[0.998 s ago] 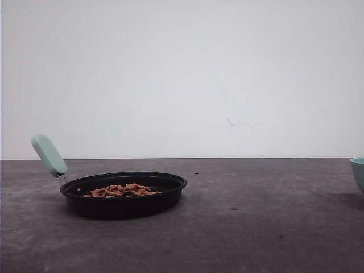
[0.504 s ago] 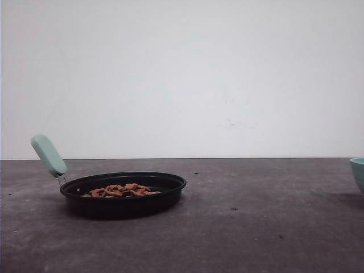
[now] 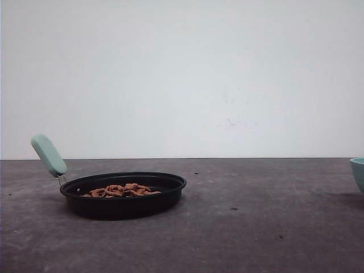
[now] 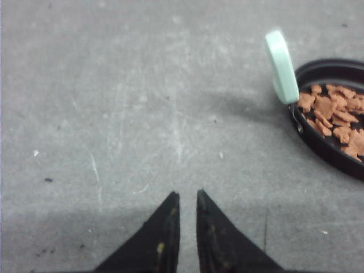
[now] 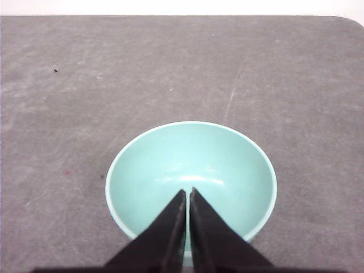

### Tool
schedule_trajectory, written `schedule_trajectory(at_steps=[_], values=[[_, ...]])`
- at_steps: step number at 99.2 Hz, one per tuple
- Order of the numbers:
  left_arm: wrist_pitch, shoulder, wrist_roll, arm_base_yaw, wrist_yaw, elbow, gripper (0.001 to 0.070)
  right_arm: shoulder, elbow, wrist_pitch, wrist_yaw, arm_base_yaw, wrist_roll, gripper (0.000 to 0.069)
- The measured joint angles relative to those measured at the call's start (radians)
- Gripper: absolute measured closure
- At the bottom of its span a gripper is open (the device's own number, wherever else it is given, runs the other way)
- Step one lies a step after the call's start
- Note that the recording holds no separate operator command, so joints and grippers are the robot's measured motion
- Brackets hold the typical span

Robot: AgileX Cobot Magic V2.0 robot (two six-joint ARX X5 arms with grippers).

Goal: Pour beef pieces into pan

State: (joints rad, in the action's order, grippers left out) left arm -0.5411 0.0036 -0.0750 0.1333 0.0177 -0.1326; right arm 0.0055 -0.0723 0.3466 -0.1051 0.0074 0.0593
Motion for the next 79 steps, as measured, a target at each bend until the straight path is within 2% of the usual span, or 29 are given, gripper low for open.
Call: schedule_trajectory(at_steps=[13, 79], values=[[0.0, 0.0, -0.006, 0.0, 0.035, 0.0, 0.0681, 0.0, 0.0, 0.0, 0.0, 0.0, 0.0, 0.0685], [0.0, 0.0, -0.008, 0.0, 0.036, 0.0, 0.0681, 0.0, 0.0, 0.0, 0.0, 0.0, 0.0, 0.0685]])
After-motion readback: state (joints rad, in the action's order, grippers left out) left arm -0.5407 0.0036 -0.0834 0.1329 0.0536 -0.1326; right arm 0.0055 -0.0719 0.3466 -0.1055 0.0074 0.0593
